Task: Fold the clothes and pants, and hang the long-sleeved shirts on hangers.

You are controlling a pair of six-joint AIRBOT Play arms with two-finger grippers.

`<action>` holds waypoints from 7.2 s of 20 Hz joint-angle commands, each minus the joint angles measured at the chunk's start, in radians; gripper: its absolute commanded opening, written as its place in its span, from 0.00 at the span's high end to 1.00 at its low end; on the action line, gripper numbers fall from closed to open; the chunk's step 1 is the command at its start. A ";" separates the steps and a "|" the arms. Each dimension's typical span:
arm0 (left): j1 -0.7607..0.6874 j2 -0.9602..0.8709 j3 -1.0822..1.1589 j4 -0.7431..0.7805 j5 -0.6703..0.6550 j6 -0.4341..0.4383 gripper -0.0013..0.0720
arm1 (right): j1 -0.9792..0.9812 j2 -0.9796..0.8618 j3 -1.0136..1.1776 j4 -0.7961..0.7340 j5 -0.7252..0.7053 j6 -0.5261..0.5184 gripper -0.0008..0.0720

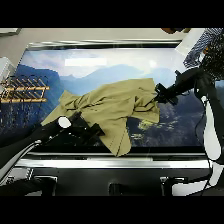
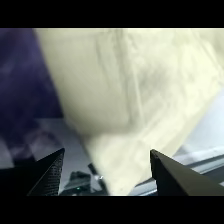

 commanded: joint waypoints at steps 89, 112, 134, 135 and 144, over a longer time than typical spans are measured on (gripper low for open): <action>0.401 0.572 -0.243 0.240 -0.367 -0.006 0.22 | 0.454 0.421 -0.882 0.075 0.611 0.191 0.81; 0.172 0.292 -0.217 0.205 -0.145 -0.008 0.96 | 0.455 0.797 -0.879 -0.036 0.234 0.387 0.95; 0.171 0.313 -0.203 0.175 -0.032 0.069 0.96 | 0.454 0.624 -0.879 -0.164 0.521 0.706 0.94; 0.172 0.314 -0.203 0.175 -0.036 0.072 0.96 | 0.454 0.621 -0.879 -0.154 0.542 0.711 0.86; 0.202 0.345 -0.163 0.224 -0.198 0.172 0.24 | 0.402 0.888 -0.730 -0.443 0.276 0.410 0.36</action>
